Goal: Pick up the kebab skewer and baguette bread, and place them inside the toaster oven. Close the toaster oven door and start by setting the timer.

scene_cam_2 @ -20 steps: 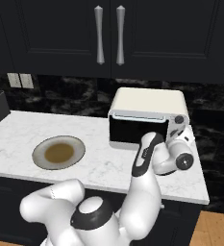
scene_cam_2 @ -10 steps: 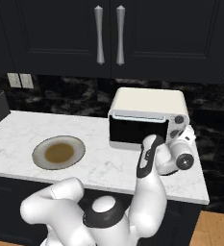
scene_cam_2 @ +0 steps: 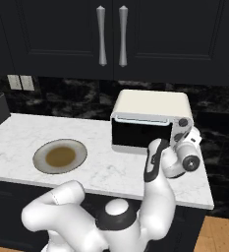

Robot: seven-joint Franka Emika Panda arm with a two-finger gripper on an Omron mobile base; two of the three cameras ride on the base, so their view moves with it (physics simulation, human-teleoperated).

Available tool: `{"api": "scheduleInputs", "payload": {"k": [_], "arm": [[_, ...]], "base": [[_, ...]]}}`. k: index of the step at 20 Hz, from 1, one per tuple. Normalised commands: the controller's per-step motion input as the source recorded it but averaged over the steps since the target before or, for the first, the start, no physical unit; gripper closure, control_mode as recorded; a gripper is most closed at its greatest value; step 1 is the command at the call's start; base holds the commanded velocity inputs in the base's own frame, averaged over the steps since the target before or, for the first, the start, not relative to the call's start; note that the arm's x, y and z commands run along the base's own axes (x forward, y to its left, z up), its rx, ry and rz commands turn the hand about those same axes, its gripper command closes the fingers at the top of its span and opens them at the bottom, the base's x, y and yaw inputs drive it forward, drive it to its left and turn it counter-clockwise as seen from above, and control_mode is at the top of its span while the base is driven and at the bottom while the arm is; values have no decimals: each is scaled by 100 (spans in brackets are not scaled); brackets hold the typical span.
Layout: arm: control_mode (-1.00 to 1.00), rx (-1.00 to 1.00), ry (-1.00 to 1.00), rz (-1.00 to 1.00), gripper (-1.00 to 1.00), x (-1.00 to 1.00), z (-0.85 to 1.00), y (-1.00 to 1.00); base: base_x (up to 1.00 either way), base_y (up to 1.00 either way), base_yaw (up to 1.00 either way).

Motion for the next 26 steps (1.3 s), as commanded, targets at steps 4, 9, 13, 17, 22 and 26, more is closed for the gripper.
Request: {"api": "scheduleInputs", "payload": {"k": [4,9,13,17,22,26], "arm": [[-100,0,0,0,-100,15,-5,-7],[-100,0,-1,0,-100,1,-4,-3],[-100,0,-3,0,-100,7,-5,0],[-100,0,-1,0,-100,3,-7,0],[-100,0,0,0,-100,3,-5,0],[-100,0,-1,0,-100,0,-1,0]], "base": [[0,0,0],[0,0,0],[0,0,0],[0,0,0],[0,0,0],[0,0,0]]}}
